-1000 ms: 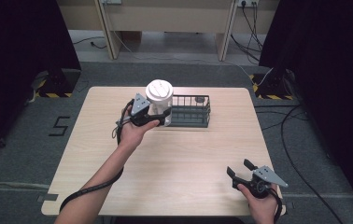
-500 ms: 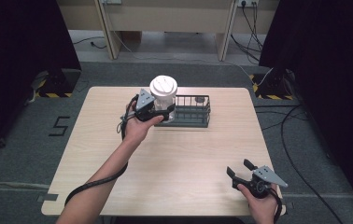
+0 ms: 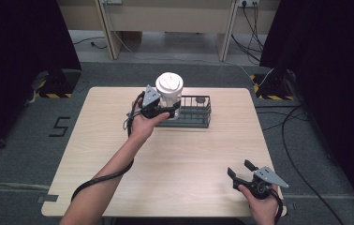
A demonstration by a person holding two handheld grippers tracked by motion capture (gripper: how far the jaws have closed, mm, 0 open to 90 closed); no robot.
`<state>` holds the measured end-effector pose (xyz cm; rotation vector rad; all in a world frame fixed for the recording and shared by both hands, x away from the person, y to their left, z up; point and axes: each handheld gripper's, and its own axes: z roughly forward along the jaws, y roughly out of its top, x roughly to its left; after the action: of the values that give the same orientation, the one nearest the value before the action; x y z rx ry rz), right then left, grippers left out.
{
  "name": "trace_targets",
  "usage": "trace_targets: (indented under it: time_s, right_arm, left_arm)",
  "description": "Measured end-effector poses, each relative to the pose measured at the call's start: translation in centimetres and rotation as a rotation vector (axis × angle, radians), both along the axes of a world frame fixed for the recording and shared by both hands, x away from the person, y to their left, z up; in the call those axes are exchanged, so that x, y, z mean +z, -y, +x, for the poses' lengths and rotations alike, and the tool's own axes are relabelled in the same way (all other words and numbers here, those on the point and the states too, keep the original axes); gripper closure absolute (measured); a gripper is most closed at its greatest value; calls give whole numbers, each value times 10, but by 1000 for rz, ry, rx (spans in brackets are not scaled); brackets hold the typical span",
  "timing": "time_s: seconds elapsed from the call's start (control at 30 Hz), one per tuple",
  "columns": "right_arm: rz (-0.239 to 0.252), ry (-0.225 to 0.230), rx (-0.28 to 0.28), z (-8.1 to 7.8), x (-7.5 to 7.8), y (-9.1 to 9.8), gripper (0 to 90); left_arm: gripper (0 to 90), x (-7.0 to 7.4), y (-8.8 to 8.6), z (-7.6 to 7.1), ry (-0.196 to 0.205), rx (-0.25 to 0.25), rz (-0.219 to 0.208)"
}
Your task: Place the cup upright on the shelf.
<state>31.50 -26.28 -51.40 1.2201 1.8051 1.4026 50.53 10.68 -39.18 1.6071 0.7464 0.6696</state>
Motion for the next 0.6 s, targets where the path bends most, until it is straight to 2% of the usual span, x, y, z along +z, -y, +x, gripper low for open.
trace_targets:
  time_s: [0.6]
  right_arm:
    - [11,-6,-1,0,0,0,201]
  left_arm:
    - [174,5,15,16,6,-2,-10]
